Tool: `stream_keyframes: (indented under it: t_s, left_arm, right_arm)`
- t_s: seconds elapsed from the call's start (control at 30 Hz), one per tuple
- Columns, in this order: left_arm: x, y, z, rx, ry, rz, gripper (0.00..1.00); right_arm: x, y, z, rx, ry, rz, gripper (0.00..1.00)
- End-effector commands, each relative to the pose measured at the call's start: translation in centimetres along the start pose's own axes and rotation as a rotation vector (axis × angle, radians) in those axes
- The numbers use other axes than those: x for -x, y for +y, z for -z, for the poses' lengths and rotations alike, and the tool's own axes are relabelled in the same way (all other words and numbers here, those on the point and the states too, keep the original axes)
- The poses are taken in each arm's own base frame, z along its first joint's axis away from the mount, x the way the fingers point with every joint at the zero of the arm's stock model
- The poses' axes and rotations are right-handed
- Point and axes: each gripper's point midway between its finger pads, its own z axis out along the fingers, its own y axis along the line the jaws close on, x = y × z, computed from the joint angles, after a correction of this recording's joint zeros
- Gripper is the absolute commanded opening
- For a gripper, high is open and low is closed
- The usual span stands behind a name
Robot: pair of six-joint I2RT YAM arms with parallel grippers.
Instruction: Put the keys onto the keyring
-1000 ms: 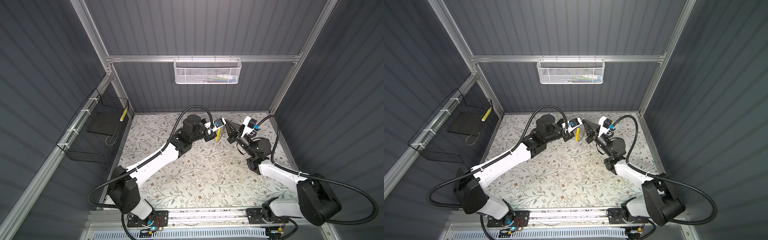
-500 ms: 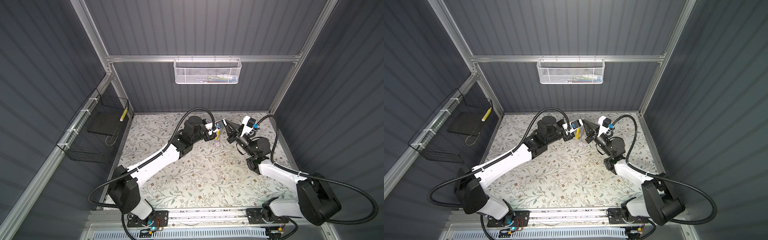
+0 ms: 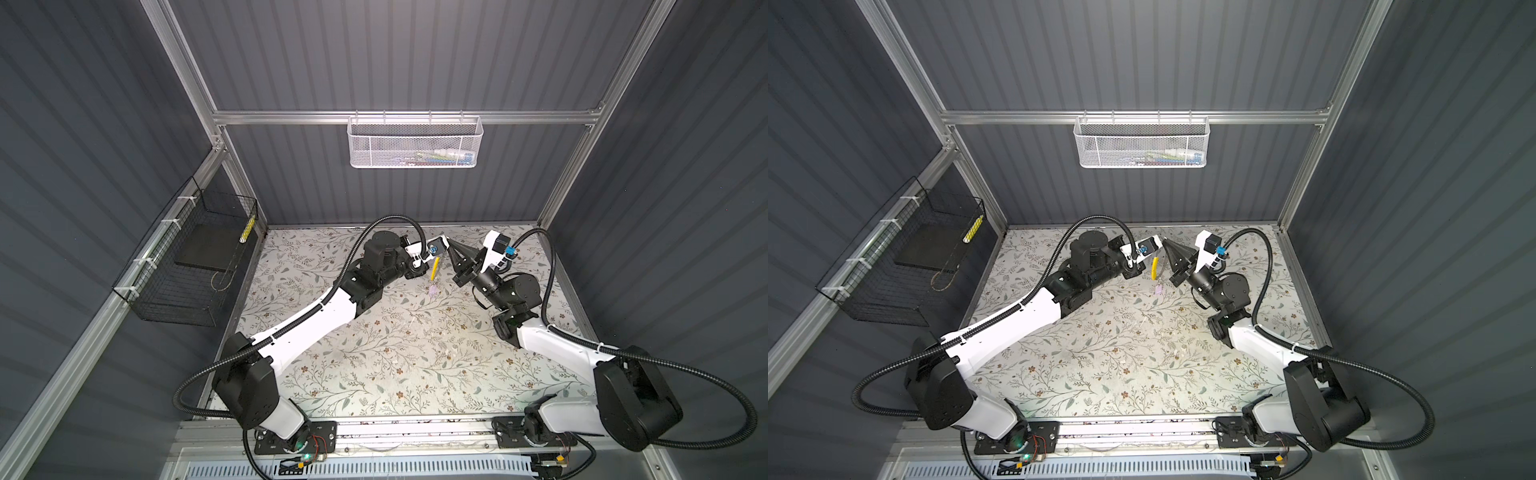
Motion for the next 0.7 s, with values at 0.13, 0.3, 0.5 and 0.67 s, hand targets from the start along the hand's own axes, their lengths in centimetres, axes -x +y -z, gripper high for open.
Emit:
stream_keyframes:
  t_s: [0.13,0.3,0.5,0.67]
  left_arm:
    - [2.0,2.2,1.5,0.031,-0.080,0.040,0.10]
    - [1.7,1.7,1.4,0.015,-0.074,0.011,0.11]
    - [1.6,0.7,1.6,-0.014,-0.094,-0.108,0.06]
    - [1.5,-0.4,1.6,-0.051,-0.113,-0.212,0.02]
  right_arm:
    - [3.2,1.2,-0.6,0.050,-0.072,0.015,0.00]
    - [3.0,1.2,-0.6,0.052,-0.066,0.011,0.00]
    - [2.8,1.1,-0.8,0.060,-0.051,-0.003,0.00]
    - [2.5,0.9,-0.9,0.061,-0.041,-0.025,0.00]
